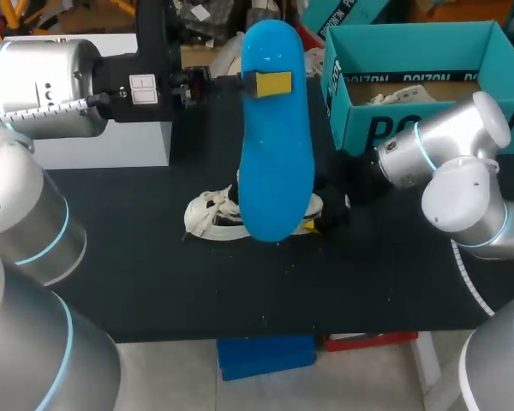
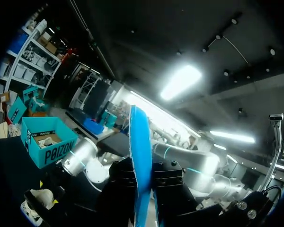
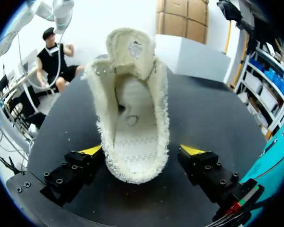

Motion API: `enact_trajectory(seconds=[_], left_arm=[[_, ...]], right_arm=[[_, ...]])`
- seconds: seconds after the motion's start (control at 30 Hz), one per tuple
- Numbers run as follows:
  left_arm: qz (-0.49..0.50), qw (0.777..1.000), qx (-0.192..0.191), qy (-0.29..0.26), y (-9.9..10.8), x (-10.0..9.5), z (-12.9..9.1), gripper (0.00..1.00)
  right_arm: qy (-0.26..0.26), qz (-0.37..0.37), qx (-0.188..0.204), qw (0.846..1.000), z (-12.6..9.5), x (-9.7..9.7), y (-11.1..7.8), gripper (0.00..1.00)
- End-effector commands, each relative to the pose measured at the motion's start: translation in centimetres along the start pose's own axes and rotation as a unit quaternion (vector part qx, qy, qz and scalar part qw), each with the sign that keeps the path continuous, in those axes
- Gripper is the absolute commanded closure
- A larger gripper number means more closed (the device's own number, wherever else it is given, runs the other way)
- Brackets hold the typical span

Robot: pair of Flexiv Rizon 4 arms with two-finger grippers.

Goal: Take the shoe out of the shoebox, open the shoe tongue, remove and reinsert the insole, then place the shoe into the shoebox

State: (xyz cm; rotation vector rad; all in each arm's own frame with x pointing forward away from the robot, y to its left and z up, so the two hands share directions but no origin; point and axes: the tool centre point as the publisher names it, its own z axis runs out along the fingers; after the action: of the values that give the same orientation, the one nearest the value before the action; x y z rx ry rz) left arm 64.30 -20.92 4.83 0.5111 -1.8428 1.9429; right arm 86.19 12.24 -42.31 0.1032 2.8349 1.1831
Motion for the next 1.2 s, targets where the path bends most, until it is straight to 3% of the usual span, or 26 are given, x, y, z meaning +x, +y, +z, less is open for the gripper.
enact_trajectory(seconds=[0.03, 0.2, 0.37, 0.6, 0.83, 1.2], left_arm=[[-0.001, 1.0, 0.0, -0.002, 0.1, 0.1, 0.0, 1.0], [-0.001, 1.0, 0.0, -0.002, 0.1, 0.1, 0.0, 1.0], [-0.001, 1.0, 0.0, -0.002, 0.1, 0.1, 0.0, 1.0], [-0.001, 1.0, 0.0, -0.002, 0.1, 0.1, 0.0, 1.0], [-0.001, 1.0, 0.0, -0.002, 0.1, 0.1, 0.0, 1.0], [-0.001, 1.0, 0.0, -0.002, 0.1, 0.1, 0.0, 1.0]], right_arm=[[-0.007, -0.009, 0.093, 0.996, -3.6, 0.0, 0.8, 0.0], [-0.005, -0.037, 0.2, 0.979, -5.4, -0.7, 1.6, 0.0], [0.0, -0.066, 0.303, 0.951, -6.1, -1.4, 2.7, 0.0], [-0.009, -0.079, 0.402, 0.912, -5.8, -1.4, 3.4, 0.0], [-0.002, -0.08, 0.454, 0.888, -4.3, -0.9, 3.6, 0.0], [0.007, -0.072, 0.459, 0.886, -2.3, -0.6, 3.5, 0.0]])
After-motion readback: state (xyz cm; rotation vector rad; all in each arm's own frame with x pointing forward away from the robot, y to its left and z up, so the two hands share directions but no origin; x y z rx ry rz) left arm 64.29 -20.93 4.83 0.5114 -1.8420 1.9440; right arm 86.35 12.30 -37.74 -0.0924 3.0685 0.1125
